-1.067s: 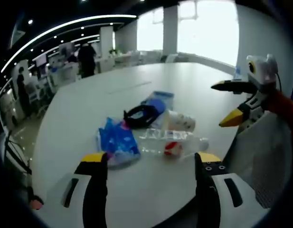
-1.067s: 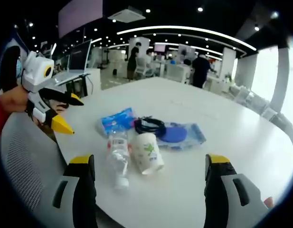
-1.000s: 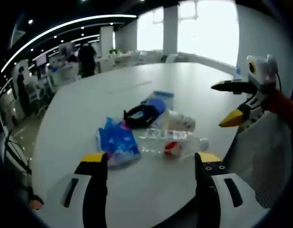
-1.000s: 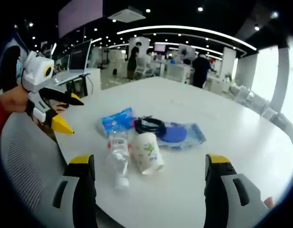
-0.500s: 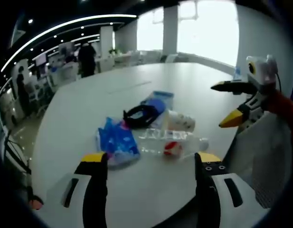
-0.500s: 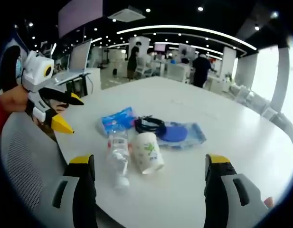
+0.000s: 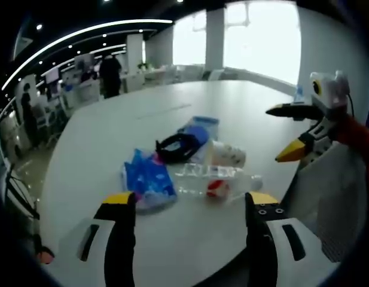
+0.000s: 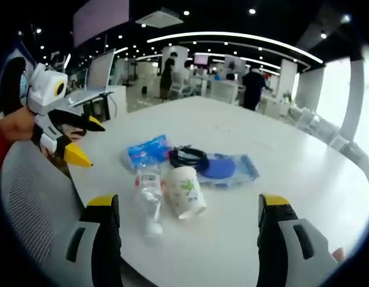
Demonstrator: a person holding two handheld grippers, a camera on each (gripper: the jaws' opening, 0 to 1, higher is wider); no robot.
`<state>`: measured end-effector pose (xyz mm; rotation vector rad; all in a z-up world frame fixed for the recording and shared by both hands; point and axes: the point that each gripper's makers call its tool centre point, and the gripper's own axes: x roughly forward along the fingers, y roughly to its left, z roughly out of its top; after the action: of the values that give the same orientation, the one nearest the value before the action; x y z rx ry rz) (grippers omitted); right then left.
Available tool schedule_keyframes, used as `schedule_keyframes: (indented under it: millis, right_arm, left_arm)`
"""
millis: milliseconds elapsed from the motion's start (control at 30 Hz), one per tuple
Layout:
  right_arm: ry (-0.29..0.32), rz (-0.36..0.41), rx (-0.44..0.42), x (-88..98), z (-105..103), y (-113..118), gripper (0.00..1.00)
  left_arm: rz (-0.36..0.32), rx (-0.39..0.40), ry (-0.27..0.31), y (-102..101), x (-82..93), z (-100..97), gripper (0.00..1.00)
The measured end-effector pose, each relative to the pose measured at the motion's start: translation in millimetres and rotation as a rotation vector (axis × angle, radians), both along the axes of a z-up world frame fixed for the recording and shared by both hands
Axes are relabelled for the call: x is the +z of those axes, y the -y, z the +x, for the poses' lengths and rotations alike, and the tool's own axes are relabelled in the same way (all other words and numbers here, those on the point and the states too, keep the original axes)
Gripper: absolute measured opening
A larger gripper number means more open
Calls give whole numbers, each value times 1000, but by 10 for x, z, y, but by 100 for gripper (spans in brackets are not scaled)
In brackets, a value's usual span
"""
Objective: Arrange the tabletop items into an orderly group along one side of the table until the central work area is clear of visible clutter.
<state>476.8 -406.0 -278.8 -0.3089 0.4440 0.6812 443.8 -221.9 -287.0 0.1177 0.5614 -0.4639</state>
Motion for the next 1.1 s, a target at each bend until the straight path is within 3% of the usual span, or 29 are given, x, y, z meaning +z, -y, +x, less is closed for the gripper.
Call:
schedule_keyframes:
  millis: [1100]
  right_arm:
    - [-9, -5, 3, -17, -9, -10, 95]
  left_arm:
    - [-13, -6, 0, 18, 10, -4, 71]
